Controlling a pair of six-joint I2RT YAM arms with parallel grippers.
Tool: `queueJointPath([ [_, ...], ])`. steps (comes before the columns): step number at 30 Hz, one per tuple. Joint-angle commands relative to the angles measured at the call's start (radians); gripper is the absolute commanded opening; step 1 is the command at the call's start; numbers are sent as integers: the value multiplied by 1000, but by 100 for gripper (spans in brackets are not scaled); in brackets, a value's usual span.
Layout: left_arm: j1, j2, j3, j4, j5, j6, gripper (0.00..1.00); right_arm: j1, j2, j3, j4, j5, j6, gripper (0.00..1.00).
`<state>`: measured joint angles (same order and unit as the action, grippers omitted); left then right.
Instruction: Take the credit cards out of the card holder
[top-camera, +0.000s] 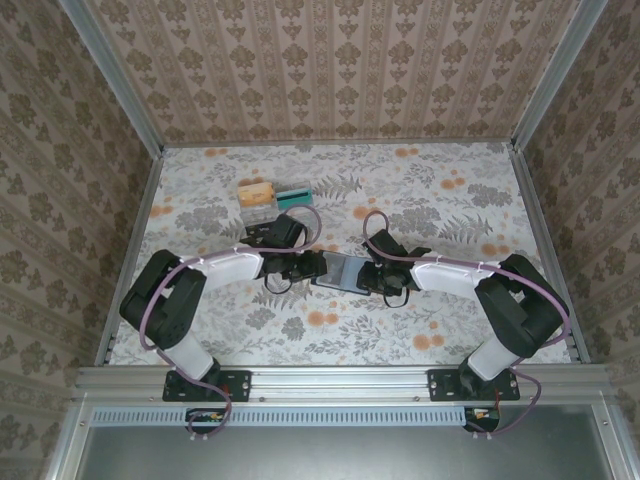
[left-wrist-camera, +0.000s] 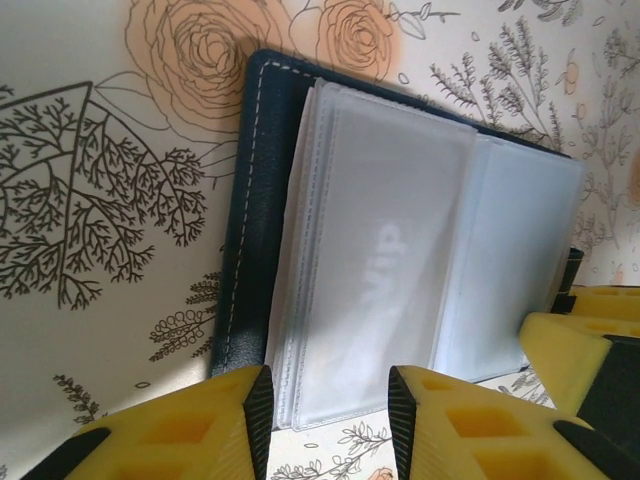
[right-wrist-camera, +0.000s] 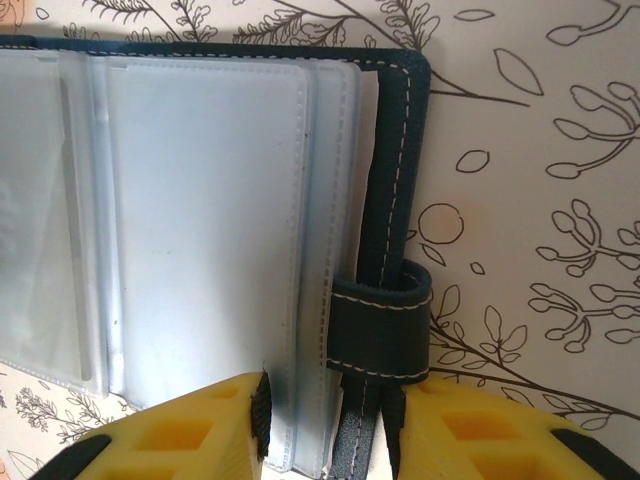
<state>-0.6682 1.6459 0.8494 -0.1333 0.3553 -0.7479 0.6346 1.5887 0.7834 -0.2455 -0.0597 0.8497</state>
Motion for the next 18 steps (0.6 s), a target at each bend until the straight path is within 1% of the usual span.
queueJointPath([
  [1,-5,21,9,-2,-6,16,38,19,24,-23,-13,-46,20,37],
  [8,-1,48,32,-6,-11,40,39,19,12,-26,-23,-39,17,37],
  [18,1,79,36,36,31,40,39,19,20,-24,-21,-39,16,37],
])
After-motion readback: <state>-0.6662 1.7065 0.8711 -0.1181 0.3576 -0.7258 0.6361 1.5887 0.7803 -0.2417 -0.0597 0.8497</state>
